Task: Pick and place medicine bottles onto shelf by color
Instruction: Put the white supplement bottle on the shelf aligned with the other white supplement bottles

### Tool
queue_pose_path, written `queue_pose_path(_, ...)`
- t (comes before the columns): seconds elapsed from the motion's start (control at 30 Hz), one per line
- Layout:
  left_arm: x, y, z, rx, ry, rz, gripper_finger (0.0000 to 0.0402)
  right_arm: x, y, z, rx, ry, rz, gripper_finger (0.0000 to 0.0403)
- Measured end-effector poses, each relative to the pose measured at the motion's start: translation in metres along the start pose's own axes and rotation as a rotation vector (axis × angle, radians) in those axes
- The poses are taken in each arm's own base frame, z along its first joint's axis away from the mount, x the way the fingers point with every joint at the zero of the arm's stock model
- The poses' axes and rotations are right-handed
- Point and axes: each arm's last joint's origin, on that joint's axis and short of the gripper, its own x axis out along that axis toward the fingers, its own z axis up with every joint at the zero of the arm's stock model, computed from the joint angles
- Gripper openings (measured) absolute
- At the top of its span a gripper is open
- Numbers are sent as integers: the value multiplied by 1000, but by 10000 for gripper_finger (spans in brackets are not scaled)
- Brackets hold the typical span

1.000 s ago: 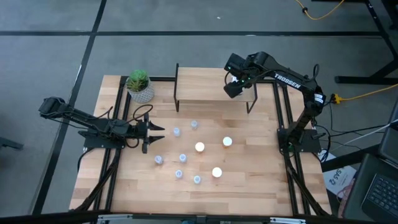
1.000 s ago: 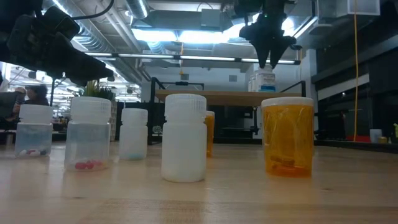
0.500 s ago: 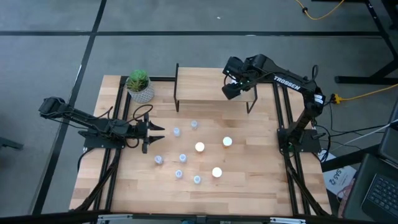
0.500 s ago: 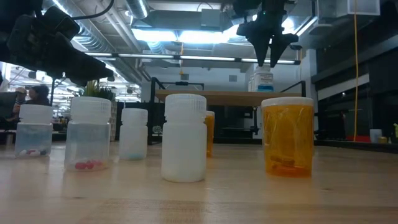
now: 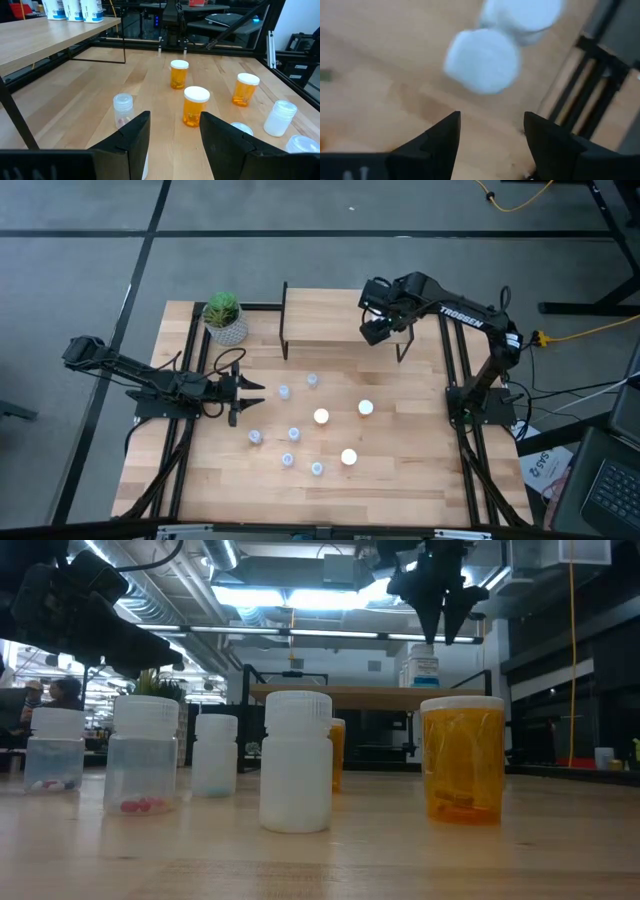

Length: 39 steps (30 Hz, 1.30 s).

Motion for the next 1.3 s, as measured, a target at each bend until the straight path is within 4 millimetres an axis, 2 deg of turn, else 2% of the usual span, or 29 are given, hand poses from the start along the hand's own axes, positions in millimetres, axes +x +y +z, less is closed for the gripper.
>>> queue_pose_path(0.23,0,0,0,0,0,0,165,-8,23,-19,-187,27,102,220)
queue_pose_path(0.43,0,0,0,0,0,0,165,-14,46,-13,-279,-175,189,220)
queue_pose_path(0.63,0,0,0,-3,0,0,165,-10,44,-14,-277,-211,89,194)
queue_pose_path(0.87,0,0,0,-4,0,0,165,18,53,-15,-311,-206,77,131)
queue_pose_path(0.97,0,0,0,-4,0,0,165,25,55,-13,-318,-258,38,108)
queue_pose_path(1.07,0,0,0,-4,1,0,165,26,54,-12,-313,-291,-22,90)
queue_pose_path(1.3,0,0,0,-4,0,0,165,27,49,-6,-285,-308,-29,66)
